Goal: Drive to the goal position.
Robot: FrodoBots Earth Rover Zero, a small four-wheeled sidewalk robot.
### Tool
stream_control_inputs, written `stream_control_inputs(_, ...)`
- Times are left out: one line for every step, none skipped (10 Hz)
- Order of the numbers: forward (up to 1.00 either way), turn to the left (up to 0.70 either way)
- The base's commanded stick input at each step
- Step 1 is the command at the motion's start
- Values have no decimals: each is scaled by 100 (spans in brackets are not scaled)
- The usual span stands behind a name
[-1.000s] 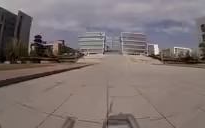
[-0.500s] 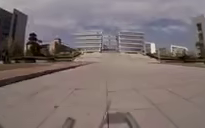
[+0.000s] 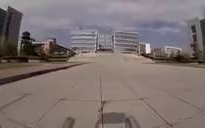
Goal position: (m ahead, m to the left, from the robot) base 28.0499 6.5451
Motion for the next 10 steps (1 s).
stream_control_inputs(100, 0)
stream_control_inputs(100, 0)
stream_control_inputs(100, 0)
stream_control_inputs(100, 0)
stream_control_inputs(100, 0)
stream_control_inputs(100, 0)
stream_control_inputs(100, 0)
stream_control_inputs(100, 0)
stream_control_inputs(100, 0)
stream_control_inputs(100, 0)
